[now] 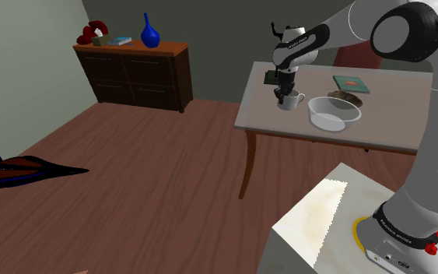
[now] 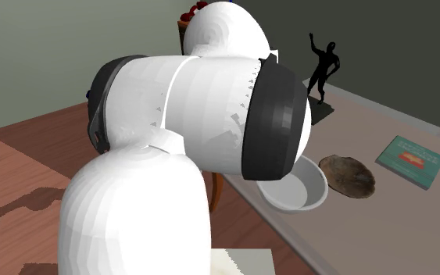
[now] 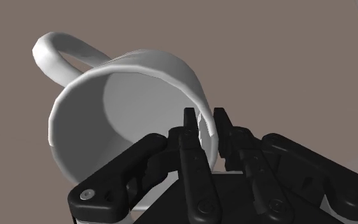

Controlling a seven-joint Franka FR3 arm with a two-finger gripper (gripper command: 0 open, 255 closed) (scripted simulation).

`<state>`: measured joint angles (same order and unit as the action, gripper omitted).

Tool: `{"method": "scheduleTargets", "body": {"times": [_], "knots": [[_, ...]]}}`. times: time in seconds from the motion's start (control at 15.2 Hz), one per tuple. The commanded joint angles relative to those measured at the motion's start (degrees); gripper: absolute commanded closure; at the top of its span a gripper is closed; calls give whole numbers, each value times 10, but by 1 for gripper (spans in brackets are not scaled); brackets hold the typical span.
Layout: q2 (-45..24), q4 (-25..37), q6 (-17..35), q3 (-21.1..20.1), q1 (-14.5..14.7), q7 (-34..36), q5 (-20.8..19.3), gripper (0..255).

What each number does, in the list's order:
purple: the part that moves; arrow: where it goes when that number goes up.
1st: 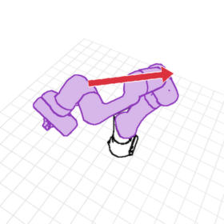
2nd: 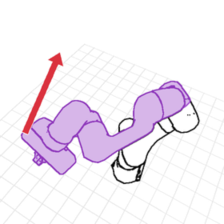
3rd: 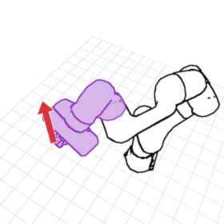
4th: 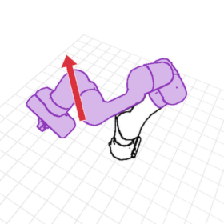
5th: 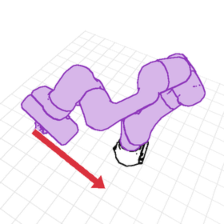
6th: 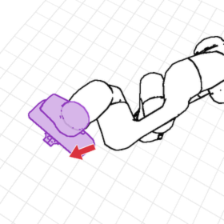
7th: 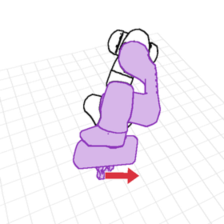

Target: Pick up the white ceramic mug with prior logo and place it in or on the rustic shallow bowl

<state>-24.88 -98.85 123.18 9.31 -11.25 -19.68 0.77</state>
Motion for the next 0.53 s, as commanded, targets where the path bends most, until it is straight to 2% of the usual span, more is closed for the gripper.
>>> {"method": "scheduleTargets", "body": {"times": [0.0, 0.46], "knots": [[0, 0, 0, 0, 0, 0, 0, 255], [4, 3, -6, 0, 0, 0, -1, 255]]}}
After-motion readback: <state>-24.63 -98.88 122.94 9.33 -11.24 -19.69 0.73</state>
